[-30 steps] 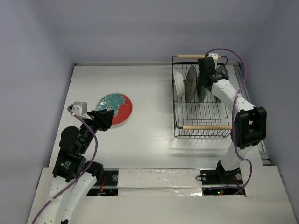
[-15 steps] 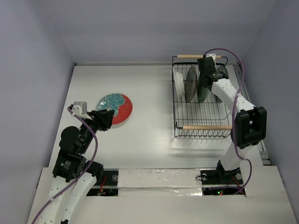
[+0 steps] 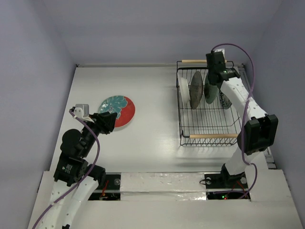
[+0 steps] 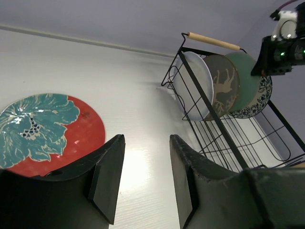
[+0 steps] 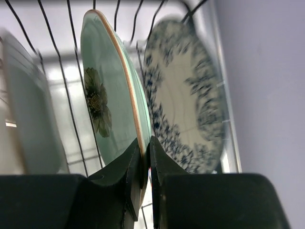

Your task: Unload the plates from the dish rack

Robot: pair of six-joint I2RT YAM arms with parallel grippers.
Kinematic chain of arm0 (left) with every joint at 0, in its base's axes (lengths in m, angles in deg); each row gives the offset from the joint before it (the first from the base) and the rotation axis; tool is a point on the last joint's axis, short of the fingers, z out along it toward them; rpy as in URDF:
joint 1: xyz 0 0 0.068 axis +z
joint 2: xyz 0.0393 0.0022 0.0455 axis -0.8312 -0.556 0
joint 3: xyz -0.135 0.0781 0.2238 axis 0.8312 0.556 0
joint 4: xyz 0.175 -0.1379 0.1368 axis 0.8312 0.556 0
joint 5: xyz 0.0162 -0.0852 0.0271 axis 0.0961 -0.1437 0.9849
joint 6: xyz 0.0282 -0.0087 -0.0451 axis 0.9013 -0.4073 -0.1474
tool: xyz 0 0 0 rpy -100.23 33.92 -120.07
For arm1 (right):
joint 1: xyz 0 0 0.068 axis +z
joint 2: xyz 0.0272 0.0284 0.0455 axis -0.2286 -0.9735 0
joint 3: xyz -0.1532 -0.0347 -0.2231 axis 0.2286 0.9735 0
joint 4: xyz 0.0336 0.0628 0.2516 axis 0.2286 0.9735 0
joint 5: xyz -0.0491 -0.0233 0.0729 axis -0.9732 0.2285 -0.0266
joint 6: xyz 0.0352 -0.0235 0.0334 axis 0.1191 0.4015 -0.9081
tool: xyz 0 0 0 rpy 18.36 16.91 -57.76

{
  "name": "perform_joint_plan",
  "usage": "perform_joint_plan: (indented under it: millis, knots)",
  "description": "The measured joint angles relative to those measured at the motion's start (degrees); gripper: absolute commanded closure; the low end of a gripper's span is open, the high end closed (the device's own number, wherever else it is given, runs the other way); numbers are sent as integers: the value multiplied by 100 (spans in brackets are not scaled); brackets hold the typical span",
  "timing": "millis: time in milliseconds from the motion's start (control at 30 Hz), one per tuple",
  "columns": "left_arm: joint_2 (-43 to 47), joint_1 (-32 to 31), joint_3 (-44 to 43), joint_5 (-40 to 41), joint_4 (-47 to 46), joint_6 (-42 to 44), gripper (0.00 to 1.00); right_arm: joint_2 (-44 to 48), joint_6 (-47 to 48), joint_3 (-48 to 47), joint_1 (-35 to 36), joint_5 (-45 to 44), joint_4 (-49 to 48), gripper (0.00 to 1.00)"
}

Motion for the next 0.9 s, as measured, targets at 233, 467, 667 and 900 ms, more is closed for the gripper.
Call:
perform_joint_plan:
  millis: [233,467,667,900]
  knots:
    - [0,0,0,-20,0,-2,60,302,151,-577,-20,-20,-74,100]
    - [0,0,0,-22,0,0,60,586,149,-608,-20,-127,55,100]
    - [0,0,0,-26,0,-2,60,1709,-9,-463,-2,-140,118,100]
    - [0,48,0,-42,-2,-2,60,3346,-638,118,76,1292,-647,100]
